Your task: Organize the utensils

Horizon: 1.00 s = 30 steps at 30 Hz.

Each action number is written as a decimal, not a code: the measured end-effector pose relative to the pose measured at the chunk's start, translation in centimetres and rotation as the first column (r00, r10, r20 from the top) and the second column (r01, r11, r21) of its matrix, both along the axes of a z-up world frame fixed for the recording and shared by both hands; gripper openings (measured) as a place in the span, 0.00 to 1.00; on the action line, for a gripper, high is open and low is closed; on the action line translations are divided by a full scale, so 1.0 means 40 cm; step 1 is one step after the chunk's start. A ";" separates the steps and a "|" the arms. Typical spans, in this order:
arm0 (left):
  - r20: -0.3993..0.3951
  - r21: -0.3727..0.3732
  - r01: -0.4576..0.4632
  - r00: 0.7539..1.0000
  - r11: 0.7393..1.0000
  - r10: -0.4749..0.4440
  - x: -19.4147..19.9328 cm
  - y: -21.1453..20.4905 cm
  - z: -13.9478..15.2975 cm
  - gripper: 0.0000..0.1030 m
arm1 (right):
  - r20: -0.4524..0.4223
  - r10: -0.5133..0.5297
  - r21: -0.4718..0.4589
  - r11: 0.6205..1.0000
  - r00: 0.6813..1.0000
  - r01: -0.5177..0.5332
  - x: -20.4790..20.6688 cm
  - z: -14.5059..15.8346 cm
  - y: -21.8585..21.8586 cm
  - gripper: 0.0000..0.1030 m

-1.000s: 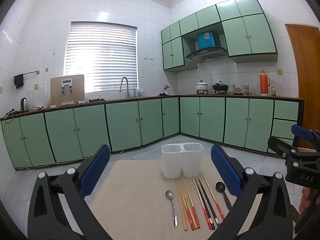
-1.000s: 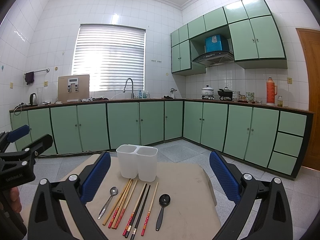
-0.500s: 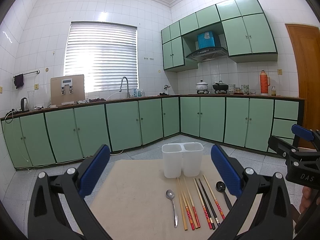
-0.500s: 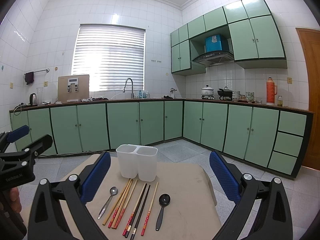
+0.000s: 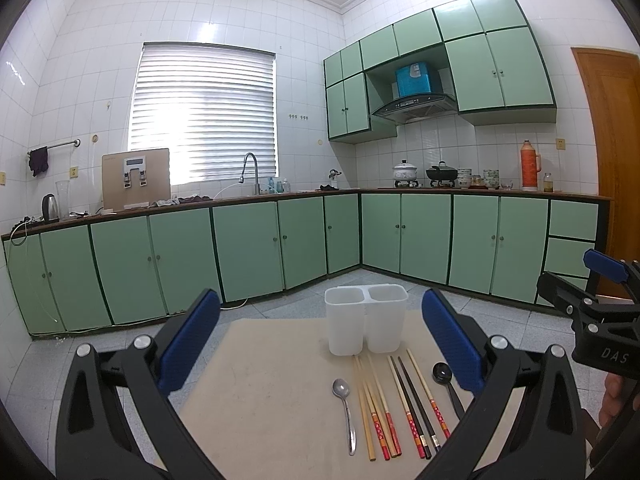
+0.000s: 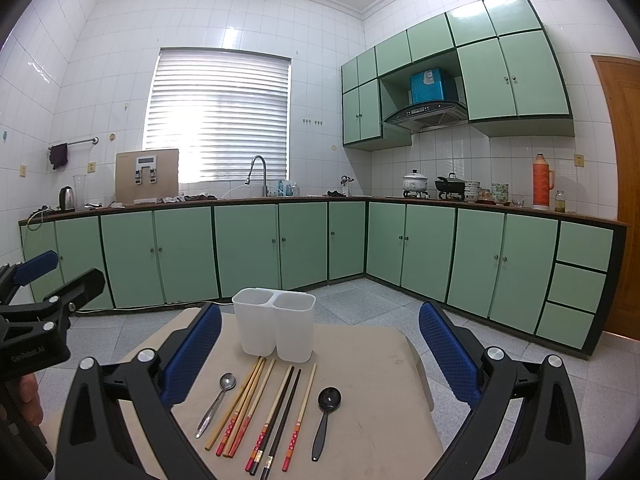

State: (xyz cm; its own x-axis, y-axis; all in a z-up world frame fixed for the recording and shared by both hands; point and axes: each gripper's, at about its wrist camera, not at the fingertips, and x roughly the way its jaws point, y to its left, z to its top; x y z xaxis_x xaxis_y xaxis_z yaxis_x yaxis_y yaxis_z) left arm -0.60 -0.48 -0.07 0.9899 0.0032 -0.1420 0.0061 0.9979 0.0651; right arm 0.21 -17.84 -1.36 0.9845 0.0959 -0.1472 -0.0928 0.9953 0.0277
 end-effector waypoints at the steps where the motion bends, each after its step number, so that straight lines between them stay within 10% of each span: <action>1: 0.001 -0.001 0.000 1.000 1.000 0.000 0.001 0.001 0.000 0.95 | 0.001 0.000 0.000 1.000 1.000 0.000 0.000 0.000 0.000 0.94; 30: -0.114 -0.028 -0.048 0.993 0.998 0.044 0.075 0.073 -0.060 0.95 | -0.107 -0.036 -0.016 0.999 0.994 0.034 0.081 -0.062 -0.012 0.94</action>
State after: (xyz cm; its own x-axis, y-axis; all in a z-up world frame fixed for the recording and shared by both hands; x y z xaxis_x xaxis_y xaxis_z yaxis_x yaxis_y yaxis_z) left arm 2.39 2.45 -2.49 0.9663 0.0421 -0.2538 -0.0341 0.9988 0.0358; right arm 3.44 -18.34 -3.82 0.9656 0.0585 -0.2534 -0.0550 0.9983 0.0211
